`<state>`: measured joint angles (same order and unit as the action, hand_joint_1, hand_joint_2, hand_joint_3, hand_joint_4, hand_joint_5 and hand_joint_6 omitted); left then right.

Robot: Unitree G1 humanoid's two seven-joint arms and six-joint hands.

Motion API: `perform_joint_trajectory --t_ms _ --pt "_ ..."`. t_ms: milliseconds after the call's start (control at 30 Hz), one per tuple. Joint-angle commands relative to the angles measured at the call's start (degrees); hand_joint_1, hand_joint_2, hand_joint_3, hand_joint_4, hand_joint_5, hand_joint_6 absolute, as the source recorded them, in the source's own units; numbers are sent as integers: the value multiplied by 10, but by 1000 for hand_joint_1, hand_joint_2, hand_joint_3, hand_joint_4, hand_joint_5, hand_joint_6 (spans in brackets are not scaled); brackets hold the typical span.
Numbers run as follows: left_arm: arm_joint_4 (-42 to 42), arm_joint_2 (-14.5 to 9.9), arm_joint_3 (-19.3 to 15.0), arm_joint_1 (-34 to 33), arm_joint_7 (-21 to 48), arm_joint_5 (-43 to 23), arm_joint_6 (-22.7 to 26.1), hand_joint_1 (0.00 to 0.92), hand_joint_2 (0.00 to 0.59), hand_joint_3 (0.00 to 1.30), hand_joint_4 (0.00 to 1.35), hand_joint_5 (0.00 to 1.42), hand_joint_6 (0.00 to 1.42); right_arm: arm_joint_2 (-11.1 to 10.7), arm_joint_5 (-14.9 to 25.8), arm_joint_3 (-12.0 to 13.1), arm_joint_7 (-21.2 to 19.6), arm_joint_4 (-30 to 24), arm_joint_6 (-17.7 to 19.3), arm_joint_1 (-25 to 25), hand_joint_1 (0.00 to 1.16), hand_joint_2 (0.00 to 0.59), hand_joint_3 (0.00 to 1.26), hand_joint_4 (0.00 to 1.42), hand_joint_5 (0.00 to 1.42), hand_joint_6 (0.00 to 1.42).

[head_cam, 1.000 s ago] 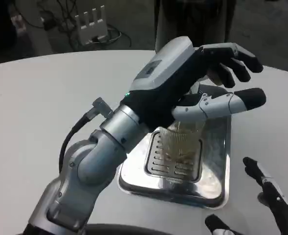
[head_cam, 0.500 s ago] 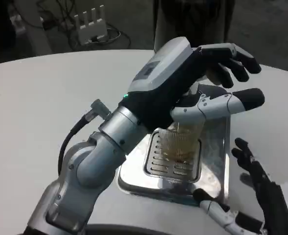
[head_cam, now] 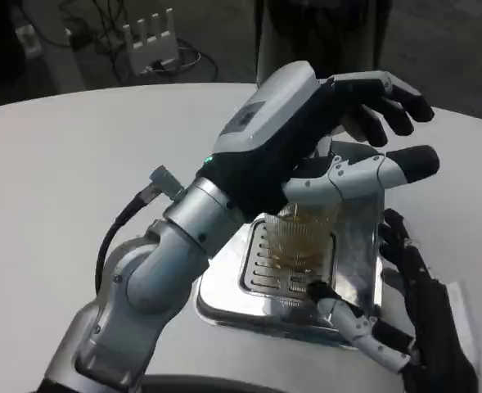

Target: Grasp the cup under the faucet to collect the drink, then remove the cup.

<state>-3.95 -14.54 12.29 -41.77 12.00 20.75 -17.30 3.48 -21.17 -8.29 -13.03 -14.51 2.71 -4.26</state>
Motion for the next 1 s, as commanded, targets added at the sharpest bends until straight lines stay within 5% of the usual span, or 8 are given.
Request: perform_joint_trajectory --t_ms 33,1000 --pt "-14 -1 6 8 3 3 0 0 96 526 513 588 555 27 6 -2 -26 39 -9 39 767 190 85 107 120 173" --pt "-50 -17 -8 -17 5 -5 -12 0 99 534 526 589 555 28 10 -9 -87 192 -7 204 742 195 59 71 120 197"
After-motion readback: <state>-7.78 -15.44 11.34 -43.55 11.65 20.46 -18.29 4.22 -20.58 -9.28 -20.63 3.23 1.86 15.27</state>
